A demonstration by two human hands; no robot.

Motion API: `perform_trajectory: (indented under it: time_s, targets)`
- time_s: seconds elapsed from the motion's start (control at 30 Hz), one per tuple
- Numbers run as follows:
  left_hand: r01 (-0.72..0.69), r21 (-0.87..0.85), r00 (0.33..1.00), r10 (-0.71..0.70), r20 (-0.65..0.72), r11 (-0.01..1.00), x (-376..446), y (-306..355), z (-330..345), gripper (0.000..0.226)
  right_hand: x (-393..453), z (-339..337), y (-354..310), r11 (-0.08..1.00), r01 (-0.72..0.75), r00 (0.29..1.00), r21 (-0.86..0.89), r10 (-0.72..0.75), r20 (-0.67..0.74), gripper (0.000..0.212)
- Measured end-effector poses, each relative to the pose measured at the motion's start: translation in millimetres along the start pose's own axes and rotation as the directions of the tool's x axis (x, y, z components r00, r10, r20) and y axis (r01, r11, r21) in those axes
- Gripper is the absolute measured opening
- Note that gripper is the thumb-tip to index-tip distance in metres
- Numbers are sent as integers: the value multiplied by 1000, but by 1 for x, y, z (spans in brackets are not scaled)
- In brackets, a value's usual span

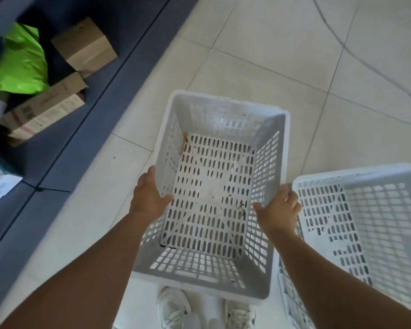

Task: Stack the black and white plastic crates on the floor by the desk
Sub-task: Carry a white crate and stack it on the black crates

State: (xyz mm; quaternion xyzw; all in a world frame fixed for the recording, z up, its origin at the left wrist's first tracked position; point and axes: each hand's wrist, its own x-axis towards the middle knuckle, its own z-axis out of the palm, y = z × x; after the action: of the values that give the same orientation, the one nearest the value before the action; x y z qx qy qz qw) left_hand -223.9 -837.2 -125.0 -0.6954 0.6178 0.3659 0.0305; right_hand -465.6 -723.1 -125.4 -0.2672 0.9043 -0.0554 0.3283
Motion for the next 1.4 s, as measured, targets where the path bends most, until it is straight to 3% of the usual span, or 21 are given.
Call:
perform_trajectory:
  time_s: [0.13, 0.37, 0.67, 0.9, 1.2, 1.4]
  targets:
    - [19, -40, 998, -22, -66, 999, 4, -1, 8, 95, 7, 12, 2, 993, -22, 1000, 116, 22, 4, 100]
    - [98, -107, 992, -106, -72, 989, -5, 3, 3, 103, 3, 6, -2, 987, -37, 999, 153, 36, 5, 93]
    - [221, -110, 965, -233, -122, 969, -40, -2, -30, 75, -26, -20, -29, 993, -19, 999, 120, 23, -32, 80]
    - [304, -195, 929, -335, -155, 933, -94, 0, -98, 79, -71, -70, -73, 994, 78, 994, 72, -72, -80, 68]
    - [337, -407, 851, -459, -254, 849, -191, 4, -184, 86, -153, -130, -129, 973, 204, 976, 109, -193, -104, 79]
    - [335, -531, 762, -556, -333, 778, -259, 1, -220, 76, -204, -159, -155, 928, 349, 937, 127, -345, -51, 79]
